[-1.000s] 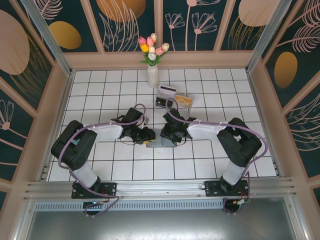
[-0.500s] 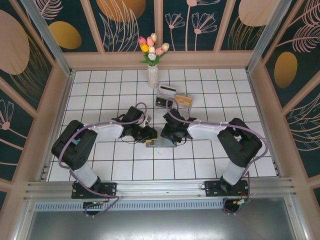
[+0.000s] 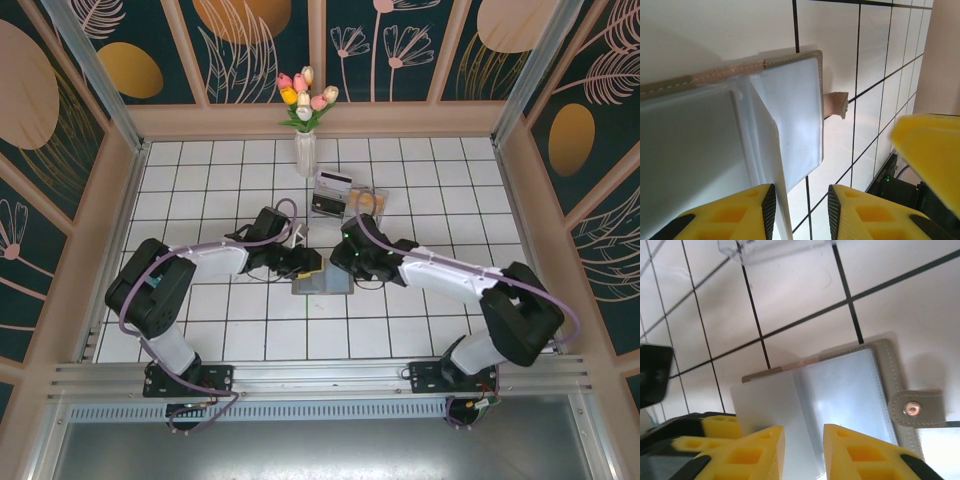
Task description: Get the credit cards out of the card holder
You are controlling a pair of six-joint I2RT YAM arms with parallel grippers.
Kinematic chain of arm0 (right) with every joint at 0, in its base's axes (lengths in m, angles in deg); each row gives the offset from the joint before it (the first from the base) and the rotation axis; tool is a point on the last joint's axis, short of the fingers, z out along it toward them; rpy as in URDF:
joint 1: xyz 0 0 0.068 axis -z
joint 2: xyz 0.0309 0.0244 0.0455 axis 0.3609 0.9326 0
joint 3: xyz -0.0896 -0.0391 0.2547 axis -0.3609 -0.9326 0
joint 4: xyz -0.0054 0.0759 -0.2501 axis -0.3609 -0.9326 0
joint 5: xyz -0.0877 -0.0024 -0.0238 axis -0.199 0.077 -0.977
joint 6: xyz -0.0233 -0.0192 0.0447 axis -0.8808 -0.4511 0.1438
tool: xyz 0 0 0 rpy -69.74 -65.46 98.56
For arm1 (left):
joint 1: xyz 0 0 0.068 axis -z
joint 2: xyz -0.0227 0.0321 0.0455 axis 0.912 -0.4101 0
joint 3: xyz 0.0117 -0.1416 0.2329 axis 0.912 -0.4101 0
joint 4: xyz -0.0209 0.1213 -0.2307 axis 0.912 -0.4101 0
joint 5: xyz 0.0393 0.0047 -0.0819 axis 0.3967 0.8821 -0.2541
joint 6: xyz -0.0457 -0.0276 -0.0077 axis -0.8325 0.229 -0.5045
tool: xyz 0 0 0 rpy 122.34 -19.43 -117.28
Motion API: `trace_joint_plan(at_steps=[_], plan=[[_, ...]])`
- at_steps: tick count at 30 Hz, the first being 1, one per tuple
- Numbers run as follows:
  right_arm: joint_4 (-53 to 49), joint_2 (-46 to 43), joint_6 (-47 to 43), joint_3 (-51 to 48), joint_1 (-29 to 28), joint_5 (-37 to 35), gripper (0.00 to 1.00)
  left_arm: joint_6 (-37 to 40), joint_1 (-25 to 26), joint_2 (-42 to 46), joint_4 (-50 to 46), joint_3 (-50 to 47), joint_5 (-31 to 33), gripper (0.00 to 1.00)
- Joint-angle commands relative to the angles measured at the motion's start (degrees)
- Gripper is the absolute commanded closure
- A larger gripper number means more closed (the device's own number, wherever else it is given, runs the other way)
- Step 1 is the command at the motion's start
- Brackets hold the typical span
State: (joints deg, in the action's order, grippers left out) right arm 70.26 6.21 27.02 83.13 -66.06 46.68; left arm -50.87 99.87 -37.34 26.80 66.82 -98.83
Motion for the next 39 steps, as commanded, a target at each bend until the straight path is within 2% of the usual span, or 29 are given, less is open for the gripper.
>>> trace_joint_plan(at_steps=[1,8,15,21,24,27,29,36,39], plan=[[-2.2,-3.1,2.3,-2.5,0.7,-4.3,0.71,-0.6,1.4,-1.7,1.5,2.3,-1.3,0.64],[-2.3,-6.7,3.4,-4.4,1.3,-6.1,0.70,-1.0,5.0,-5.3,1.2,6.2,-0.3,0.61],[-1.5,-6.2,3.1,-4.3,1.4,-5.2,0.68,0.2,5.5,-7.1,-0.4,5.7,2.8,0.60],[-0.1,-3.0,2.1,-3.0,1.4,-2.4,0.67,2.5,5.2,-1.9,-3.9,6.5,4.8,0.57],[0.8,-0.3,1.7,-2.2,1.4,-0.5,0.68,2.6,3.7,0.7,-7.7,6.6,9.0,0.61],[0.7,2.6,1.4,-1.4,1.4,-0.2,0.69,3.0,2.2,4.9,-13.2,5.6,17.2,0.65],[0.2,5.0,0.7,-0.4,1.4,1.5,0.69,3.5,2.0,6.1,-16.4,5.1,20.5,0.66],[-0.1,11.6,-2.0,3.3,0.8,5.5,0.72,0.9,1.1,6.7,-18.1,1.9,23.6,0.70],[-1.5,13.5,-2.3,4.1,0.8,5.4,0.72,0.4,1.1,4.9,-17.4,1.7,20.1,0.71]])
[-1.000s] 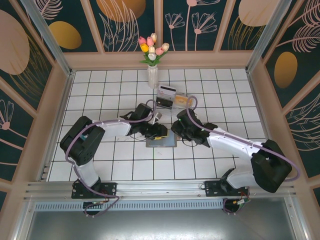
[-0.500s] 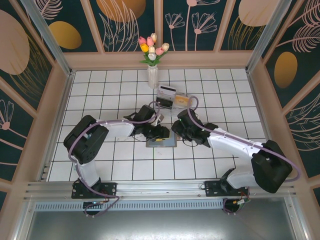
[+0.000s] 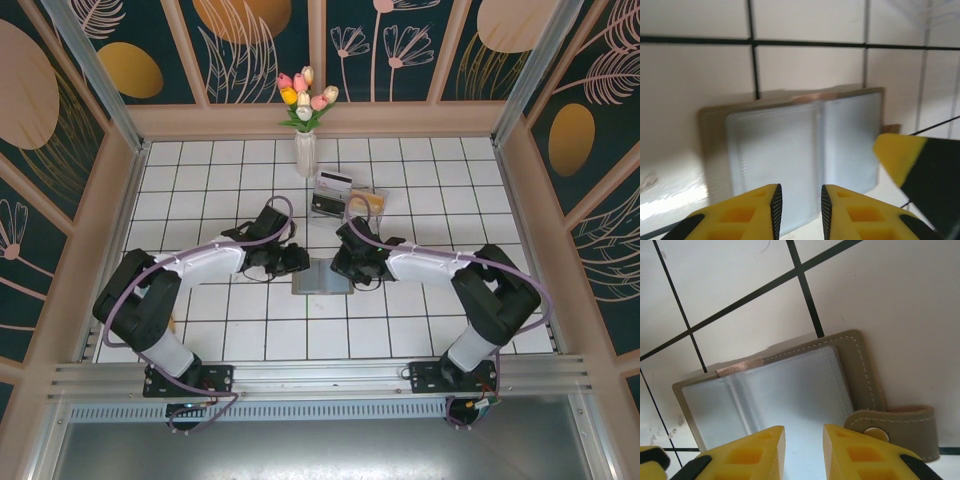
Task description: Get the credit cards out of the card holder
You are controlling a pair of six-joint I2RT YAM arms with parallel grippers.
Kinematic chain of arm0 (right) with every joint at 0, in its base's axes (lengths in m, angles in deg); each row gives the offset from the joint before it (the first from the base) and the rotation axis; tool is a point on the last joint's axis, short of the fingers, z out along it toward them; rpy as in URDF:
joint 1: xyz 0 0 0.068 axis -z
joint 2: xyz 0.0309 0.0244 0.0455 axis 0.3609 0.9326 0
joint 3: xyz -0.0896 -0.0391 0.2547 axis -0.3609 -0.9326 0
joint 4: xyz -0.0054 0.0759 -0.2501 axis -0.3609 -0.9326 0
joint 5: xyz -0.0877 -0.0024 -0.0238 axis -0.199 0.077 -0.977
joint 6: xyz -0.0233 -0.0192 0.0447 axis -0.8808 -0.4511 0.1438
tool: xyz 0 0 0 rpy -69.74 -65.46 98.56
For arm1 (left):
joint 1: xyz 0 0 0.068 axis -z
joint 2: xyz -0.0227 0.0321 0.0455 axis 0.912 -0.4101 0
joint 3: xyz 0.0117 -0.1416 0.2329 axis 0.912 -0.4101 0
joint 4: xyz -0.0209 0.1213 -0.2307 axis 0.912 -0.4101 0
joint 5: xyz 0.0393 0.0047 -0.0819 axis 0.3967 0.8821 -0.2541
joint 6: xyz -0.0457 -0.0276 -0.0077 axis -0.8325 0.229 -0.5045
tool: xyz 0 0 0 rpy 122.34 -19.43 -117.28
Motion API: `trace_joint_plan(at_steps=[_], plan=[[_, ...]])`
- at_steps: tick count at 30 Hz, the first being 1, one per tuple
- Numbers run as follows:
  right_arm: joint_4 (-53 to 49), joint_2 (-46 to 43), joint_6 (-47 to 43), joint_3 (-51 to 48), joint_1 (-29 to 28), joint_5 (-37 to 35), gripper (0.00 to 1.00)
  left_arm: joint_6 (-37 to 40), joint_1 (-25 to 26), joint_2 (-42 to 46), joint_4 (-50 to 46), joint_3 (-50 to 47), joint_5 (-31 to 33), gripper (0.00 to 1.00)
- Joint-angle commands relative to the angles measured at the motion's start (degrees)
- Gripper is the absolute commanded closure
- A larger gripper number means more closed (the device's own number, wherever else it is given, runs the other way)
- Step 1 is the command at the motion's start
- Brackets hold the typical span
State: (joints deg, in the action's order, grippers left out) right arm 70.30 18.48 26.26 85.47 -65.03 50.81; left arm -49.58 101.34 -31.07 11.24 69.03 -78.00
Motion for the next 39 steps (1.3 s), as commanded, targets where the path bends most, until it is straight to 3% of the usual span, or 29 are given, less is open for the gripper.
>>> trace_joint_plan(at_steps=[1,12,23,39], plan=[[-2.1,1.7,-1.6,2.0,-0.2,1.0,0.72,-1.1,-0.3,-2.0,-1.6,-0.5,-1.7,0.72],[-6.0,5.0,-1.7,3.0,-0.8,-0.7,0.71,-0.8,1.0,-4.9,-3.0,0.2,-2.5,0.69],[-6.5,6.0,-2.4,3.1,-0.9,-1.0,0.71,-0.4,1.6,-6.5,-6.0,1.4,1.4,0.66],[-5.3,5.4,-2.2,2.3,-0.9,-0.1,0.71,1.0,2.6,-6.8,-1.3,4.2,-5.7,0.68]])
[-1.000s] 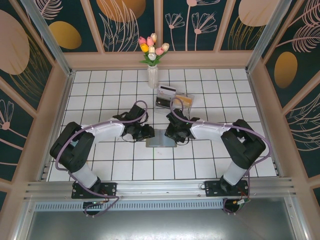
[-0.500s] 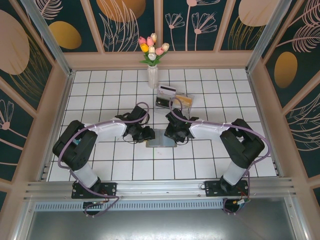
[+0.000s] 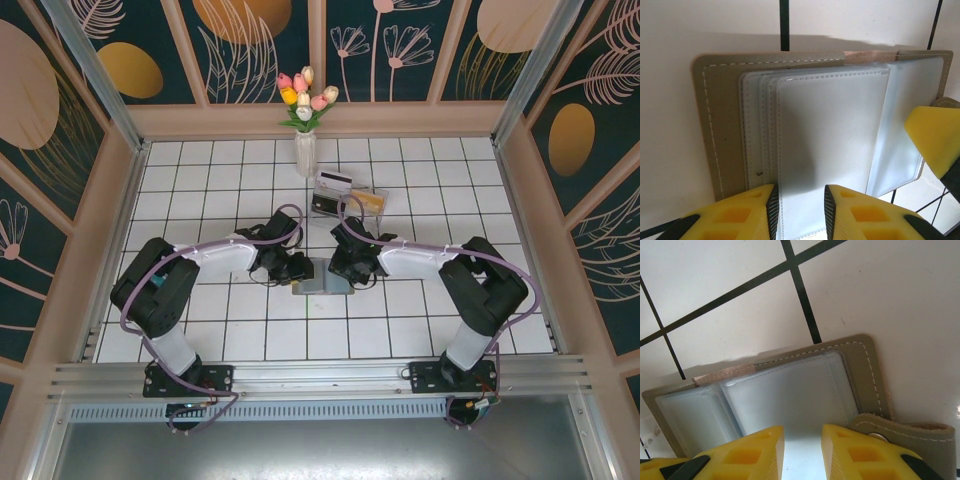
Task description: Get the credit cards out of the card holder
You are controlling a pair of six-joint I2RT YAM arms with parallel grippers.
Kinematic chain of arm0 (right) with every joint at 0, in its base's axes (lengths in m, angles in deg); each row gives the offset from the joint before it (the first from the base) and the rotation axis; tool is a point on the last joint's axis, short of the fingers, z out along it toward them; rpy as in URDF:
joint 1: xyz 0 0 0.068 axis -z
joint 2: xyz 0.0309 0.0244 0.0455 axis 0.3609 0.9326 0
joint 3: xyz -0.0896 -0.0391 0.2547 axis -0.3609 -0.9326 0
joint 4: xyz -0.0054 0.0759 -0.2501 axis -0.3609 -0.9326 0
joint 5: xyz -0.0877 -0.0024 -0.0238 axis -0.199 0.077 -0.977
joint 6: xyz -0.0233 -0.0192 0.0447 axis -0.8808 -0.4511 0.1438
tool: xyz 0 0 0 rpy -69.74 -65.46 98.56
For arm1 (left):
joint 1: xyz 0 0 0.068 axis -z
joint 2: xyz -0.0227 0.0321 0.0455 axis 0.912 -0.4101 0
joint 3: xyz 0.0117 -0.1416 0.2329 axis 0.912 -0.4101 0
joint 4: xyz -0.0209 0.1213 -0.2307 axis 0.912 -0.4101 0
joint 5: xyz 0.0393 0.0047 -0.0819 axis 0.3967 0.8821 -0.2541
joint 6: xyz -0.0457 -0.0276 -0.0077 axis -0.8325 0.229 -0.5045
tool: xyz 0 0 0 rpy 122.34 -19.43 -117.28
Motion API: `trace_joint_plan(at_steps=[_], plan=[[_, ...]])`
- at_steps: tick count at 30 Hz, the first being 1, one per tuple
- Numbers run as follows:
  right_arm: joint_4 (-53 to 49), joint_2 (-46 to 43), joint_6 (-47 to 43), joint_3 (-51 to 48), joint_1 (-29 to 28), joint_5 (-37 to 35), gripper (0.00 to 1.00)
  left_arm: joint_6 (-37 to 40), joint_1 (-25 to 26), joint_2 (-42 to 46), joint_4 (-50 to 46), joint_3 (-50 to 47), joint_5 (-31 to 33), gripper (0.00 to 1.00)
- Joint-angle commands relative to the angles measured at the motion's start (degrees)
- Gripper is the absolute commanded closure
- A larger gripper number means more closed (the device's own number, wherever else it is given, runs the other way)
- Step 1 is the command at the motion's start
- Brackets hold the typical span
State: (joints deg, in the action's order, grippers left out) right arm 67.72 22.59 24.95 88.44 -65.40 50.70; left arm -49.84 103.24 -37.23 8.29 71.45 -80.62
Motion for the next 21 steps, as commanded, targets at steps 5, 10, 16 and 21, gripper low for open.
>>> trace_joint_plan(at_steps=[5,10,16,21], plan=[[-2.3,0.1,-0.8,-0.9,-0.5,0.1,0.71,1.8,0.6,0.6,2.8,1.9,-4.6,0.68],[-1.9,-1.4,-0.4,-1.2,-0.4,-0.2,0.71,2.0,0.7,2.3,3.5,1.6,-5.3,0.68],[-0.8,-7.0,1.0,-2.9,-0.3,-3.3,0.71,1.5,0.7,2.2,7.9,1.3,-9.8,0.67],[0.2,-13.6,2.6,-5.3,0.4,-6.5,0.71,-0.7,0.6,0.0,13.3,1.3,-13.6,0.65]])
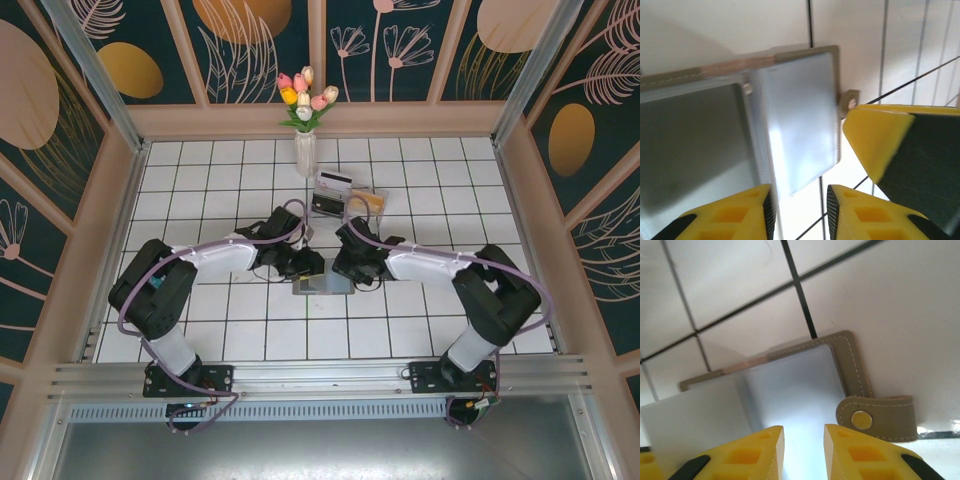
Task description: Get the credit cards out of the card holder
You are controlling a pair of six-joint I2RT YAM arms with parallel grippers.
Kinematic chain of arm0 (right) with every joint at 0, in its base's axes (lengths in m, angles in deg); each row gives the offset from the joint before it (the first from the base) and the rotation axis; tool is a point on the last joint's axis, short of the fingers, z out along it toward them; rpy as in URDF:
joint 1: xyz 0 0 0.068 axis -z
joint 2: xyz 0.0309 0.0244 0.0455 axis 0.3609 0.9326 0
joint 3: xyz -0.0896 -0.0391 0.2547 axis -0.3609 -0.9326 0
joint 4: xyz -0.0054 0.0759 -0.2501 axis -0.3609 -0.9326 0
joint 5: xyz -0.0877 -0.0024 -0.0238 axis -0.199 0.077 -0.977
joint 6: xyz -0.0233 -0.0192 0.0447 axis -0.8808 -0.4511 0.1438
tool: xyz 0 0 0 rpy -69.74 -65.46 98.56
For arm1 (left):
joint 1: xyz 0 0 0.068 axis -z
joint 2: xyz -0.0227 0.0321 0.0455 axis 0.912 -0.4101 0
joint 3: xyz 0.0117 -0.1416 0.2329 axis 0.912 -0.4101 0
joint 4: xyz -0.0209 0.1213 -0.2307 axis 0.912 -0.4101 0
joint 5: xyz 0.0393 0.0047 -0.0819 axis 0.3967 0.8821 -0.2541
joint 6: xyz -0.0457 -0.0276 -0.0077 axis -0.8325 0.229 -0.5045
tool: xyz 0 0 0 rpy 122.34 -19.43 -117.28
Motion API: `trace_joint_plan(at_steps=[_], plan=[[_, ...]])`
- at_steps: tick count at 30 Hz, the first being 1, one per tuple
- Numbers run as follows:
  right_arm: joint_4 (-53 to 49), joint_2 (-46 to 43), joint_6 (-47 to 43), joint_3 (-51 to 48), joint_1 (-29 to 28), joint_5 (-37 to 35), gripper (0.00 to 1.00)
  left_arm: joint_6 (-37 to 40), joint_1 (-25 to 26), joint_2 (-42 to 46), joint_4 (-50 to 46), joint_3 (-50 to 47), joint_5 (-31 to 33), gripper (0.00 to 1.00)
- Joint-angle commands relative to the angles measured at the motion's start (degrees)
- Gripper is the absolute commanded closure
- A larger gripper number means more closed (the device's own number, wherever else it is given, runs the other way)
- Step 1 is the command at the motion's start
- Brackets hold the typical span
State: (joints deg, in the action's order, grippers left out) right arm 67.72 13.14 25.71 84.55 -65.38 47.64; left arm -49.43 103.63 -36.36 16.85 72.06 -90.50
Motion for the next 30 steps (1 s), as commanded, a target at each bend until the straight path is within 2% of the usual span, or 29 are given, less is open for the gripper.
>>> trace_joint_plan(at_steps=[1,6,11,16,18,25,30], plan=[[0.2,-5.1,2.1,-1.7,0.5,-4.1,0.71,-1.3,0.3,-1.9,4.9,1.0,-4.0,0.65],[-0.3,-9.9,3.8,-3.5,0.9,-6.9,0.71,-1.8,1.2,-3.6,7.1,3.6,-5.6,0.61],[-0.4,-13.1,5.1,-5.0,1.3,-8.9,0.70,-2.9,2.5,-6.1,8.4,4.4,-6.2,0.49],[-0.5,-13.6,5.2,-5.4,1.6,-8.5,0.70,-3.1,2.6,-6.8,8.0,3.8,-4.8,0.46],[-0.2,-13.0,5.1,-5.2,1.6,-8.0,0.70,-3.0,2.6,-6.4,7.3,3.6,-3.2,0.48],[2.3,-10.2,4.4,-4.5,1.6,-4.8,0.75,-3.2,2.6,-7.2,6.2,2.0,-0.9,0.70],[3.5,-7.2,3.4,-3.6,1.8,-2.0,0.76,-2.1,2.5,-7.7,4.4,2.3,0.3,0.79]])
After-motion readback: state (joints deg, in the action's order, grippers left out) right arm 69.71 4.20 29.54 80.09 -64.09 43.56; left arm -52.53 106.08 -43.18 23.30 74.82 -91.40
